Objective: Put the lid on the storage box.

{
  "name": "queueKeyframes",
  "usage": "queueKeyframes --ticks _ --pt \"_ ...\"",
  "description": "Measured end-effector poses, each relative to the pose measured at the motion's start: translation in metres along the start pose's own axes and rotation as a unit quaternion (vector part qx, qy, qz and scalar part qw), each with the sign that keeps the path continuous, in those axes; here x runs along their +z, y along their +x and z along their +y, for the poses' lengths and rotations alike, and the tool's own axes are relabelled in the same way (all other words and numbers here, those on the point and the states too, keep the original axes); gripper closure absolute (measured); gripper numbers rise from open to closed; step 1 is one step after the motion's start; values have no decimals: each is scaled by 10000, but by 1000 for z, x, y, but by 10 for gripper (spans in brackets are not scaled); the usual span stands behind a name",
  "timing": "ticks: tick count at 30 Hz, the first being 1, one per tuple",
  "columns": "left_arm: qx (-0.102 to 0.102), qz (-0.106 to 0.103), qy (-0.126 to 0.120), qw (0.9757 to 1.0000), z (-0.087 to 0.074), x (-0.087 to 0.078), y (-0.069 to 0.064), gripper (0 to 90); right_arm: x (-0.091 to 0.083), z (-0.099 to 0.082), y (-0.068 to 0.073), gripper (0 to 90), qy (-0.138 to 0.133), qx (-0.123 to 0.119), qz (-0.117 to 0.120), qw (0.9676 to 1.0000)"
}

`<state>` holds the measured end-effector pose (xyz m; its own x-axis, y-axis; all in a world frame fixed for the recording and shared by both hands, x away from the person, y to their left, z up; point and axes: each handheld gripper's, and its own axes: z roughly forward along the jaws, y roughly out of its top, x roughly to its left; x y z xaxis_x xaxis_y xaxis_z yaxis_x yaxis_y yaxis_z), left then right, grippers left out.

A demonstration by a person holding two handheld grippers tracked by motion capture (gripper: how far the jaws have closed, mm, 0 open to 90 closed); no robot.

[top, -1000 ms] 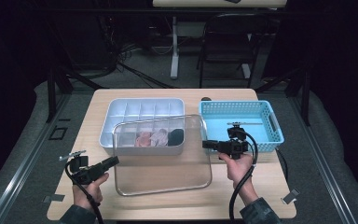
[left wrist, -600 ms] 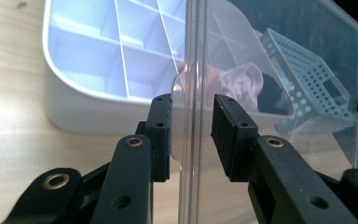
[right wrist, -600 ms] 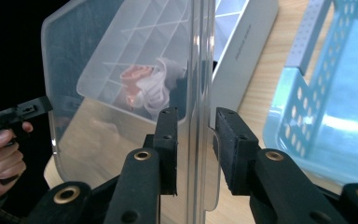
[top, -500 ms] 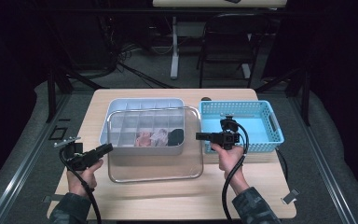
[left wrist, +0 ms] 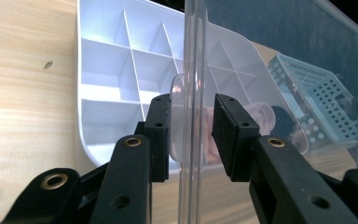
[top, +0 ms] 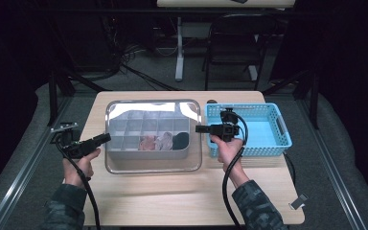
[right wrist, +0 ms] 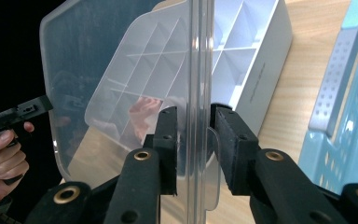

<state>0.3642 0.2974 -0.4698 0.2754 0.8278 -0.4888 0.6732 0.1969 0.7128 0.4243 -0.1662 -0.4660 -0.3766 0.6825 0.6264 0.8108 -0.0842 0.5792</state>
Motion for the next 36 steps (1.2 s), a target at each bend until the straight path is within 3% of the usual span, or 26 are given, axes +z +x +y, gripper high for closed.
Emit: queueKeyframes --ticks 7,23,36 --pt "87 100 90 9999 24 8 6 685 14 17 -2 705 5 110 18 9999" --pt "-21 195 240 9995 61 29 28 670 40 60 5 701 -39 99 -158 9998" --pt "-22 349 484 9982 72 43 38 666 62 62 -5 686 117 290 -297 9991"
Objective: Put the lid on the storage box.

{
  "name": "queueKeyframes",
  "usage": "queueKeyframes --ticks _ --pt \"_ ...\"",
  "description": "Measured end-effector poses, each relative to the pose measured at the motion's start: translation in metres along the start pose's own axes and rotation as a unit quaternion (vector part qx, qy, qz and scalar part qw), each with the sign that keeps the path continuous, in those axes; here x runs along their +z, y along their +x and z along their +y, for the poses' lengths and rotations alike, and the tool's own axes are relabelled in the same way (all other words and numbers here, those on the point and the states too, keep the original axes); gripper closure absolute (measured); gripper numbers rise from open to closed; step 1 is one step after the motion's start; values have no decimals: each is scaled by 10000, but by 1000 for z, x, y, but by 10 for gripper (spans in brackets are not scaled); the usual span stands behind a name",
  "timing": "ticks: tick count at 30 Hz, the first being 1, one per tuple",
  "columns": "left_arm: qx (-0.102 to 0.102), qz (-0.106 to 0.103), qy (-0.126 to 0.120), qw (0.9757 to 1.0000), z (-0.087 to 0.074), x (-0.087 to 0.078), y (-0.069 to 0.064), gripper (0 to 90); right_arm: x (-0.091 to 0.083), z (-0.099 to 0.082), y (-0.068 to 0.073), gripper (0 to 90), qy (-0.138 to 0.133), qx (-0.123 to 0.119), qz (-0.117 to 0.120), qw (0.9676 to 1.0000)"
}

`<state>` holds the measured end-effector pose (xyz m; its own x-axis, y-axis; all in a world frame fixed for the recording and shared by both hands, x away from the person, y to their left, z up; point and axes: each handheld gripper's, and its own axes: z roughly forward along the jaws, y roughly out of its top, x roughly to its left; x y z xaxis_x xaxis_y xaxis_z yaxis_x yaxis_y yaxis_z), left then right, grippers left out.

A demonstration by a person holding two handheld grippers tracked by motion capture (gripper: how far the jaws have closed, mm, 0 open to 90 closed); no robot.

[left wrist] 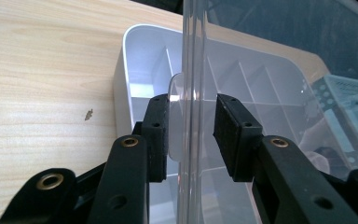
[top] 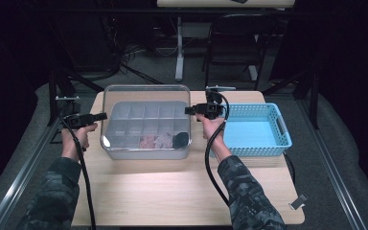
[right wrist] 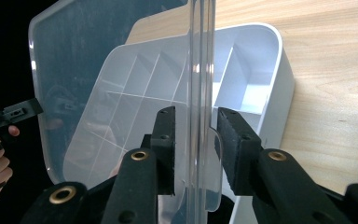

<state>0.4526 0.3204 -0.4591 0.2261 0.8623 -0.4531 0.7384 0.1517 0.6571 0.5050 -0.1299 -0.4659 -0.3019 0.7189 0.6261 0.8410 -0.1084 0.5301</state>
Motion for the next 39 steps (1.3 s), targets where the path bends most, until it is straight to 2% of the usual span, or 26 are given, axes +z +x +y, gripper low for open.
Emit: queueKeyframes --ticks 5,10,22,26,31,32,39 --pt "-33 34 46 10000 -1 5 2 662 4 1 -2 681 16 -13 -47 10000" --pt "-191 36 70 9998 -4 9 6 658 9 -1 -3 675 3 -55 -133 9999" --pt "-258 63 175 9995 -5 18 10 652 17 -4 -7 655 35 -85 -260 9996" --pt "-301 30 253 9992 -7 24 14 649 21 -5 -11 645 49 -65 -321 9995" --pt "-485 -81 351 9982 -14 32 22 648 27 -10 -19 642 116 -8 -369 9992" --pt "-520 -80 286 9982 -14 33 23 647 29 -11 -20 640 139 -3 -366 9992" --pt "-514 -83 331 9981 -11 33 23 646 32 -11 -20 632 126 32 -383 9992"
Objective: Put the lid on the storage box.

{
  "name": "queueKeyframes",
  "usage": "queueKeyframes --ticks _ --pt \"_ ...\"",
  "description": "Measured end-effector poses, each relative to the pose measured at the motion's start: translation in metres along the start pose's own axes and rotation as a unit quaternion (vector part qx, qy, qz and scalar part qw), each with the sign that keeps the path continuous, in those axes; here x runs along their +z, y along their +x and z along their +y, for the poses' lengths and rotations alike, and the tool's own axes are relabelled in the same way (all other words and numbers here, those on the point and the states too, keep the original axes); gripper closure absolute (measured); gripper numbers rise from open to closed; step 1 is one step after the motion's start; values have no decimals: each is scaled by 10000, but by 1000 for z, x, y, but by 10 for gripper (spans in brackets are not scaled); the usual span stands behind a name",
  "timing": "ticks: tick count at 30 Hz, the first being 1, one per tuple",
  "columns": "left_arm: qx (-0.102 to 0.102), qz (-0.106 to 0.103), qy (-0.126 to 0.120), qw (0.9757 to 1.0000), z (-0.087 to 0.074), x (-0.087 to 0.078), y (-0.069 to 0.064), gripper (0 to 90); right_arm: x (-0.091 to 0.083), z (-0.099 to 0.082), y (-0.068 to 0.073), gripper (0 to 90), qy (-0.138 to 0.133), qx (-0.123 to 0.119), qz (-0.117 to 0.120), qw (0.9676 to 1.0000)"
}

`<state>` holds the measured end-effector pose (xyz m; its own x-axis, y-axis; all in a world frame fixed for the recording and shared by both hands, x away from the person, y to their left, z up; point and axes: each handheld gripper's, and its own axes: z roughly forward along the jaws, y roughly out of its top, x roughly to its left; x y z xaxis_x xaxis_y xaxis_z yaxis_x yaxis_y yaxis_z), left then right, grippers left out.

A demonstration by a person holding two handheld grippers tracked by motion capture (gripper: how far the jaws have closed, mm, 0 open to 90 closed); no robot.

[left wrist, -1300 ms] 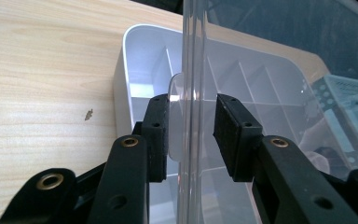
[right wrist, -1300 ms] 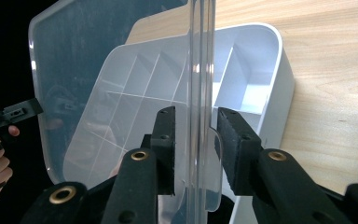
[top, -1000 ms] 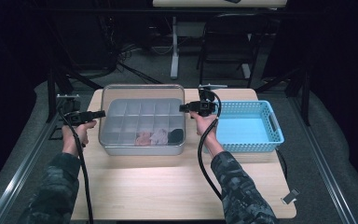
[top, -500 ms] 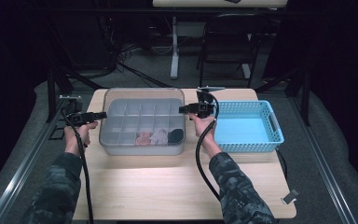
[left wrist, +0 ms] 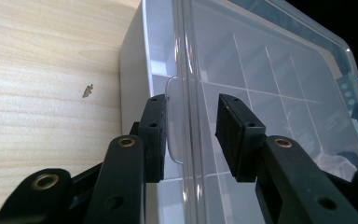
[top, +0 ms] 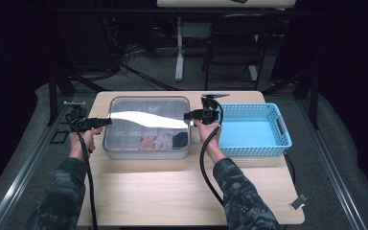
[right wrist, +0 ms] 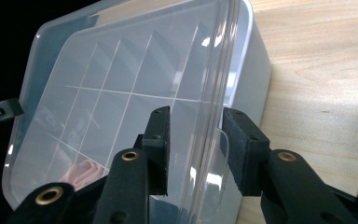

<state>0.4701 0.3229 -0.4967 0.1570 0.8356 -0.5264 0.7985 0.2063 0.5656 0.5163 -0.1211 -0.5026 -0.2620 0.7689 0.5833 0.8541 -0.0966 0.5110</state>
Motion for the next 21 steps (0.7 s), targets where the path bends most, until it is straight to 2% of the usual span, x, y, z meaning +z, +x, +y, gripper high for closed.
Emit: queueKeyframes --ticks 5,8,10,12,14,15,16,19,21 --pt "36 53 15 10000 2 0 -2 643 -1 1 2 615 16 2 -39 10000" --pt "26 144 45 9999 0 5 -2 625 5 0 2 564 87 -12 -135 9999" --pt "56 273 -48 9996 -2 7 -2 611 9 -1 1 557 148 18 -187 9997" --pt "80 265 -178 9995 -3 6 -3 550 11 -3 -1 534 147 60 -155 9998" --pt "173 293 -256 9991 -3 2 -4 524 11 -2 0 487 199 39 -144 9997" --pt "163 243 -334 9990 -4 0 -5 504 10 -2 0 464 197 -17 -149 9997" --pt "236 283 -308 9988 -5 -3 -6 487 8 -1 1 422 199 -24 -161 9997" --pt "478 337 -313 9978 -10 -9 -9 453 3 -3 3 401 134 -130 -128 9997" --pt "627 454 -353 9964 -16 -13 -11 429 -3 -6 9 400 119 -458 -320 9984"
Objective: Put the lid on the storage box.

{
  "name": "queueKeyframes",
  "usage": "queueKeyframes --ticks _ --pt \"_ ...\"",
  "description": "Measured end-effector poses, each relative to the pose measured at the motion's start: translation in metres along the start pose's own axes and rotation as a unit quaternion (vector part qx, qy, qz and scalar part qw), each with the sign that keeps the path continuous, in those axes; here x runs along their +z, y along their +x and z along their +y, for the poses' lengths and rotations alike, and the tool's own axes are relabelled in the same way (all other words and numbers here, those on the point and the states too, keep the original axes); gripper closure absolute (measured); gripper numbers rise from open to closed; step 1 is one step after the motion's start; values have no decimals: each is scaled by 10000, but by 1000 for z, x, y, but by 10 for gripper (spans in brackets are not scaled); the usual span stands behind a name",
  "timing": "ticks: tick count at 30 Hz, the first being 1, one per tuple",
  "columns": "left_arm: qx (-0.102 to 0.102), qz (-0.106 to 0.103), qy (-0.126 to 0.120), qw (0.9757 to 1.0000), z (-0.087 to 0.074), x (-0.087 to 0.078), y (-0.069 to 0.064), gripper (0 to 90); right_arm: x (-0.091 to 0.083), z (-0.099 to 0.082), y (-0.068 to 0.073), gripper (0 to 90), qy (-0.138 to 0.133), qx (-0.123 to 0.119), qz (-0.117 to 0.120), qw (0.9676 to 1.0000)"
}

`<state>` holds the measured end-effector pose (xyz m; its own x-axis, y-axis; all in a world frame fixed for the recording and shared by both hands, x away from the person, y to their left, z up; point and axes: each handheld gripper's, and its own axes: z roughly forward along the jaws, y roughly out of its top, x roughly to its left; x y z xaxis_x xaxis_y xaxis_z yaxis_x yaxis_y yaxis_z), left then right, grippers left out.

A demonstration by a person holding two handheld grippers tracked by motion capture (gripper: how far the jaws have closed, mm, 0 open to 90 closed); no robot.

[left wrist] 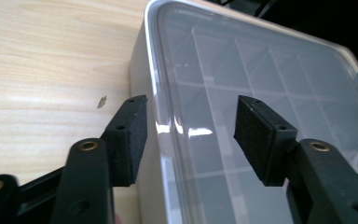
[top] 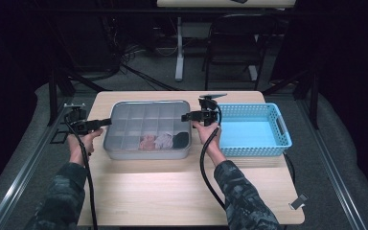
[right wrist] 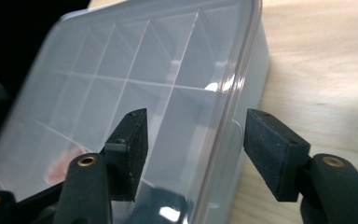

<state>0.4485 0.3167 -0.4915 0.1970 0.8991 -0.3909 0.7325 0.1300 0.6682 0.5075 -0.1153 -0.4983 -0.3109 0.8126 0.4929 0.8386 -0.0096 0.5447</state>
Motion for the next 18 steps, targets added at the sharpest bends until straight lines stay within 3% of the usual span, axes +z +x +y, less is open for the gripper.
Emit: queueKeyframes --ticks 2,4,9,18 --pt "130 13 -34 9999 -7 -5 -1 413 -7 -5 3 407 -14 -150 13 9999" --pt "331 103 -103 9993 -15 -9 -4 395 -13 -11 8 428 -34 -389 -154 9991" --pt "683 33 -268 9973 -36 -20 -7 346 -25 -24 13 493 -2 -625 -180 9979" --pt "1127 -191 -309 9930 -64 -29 -8 266 -21 -34 9 578 132 -540 -73 9984"
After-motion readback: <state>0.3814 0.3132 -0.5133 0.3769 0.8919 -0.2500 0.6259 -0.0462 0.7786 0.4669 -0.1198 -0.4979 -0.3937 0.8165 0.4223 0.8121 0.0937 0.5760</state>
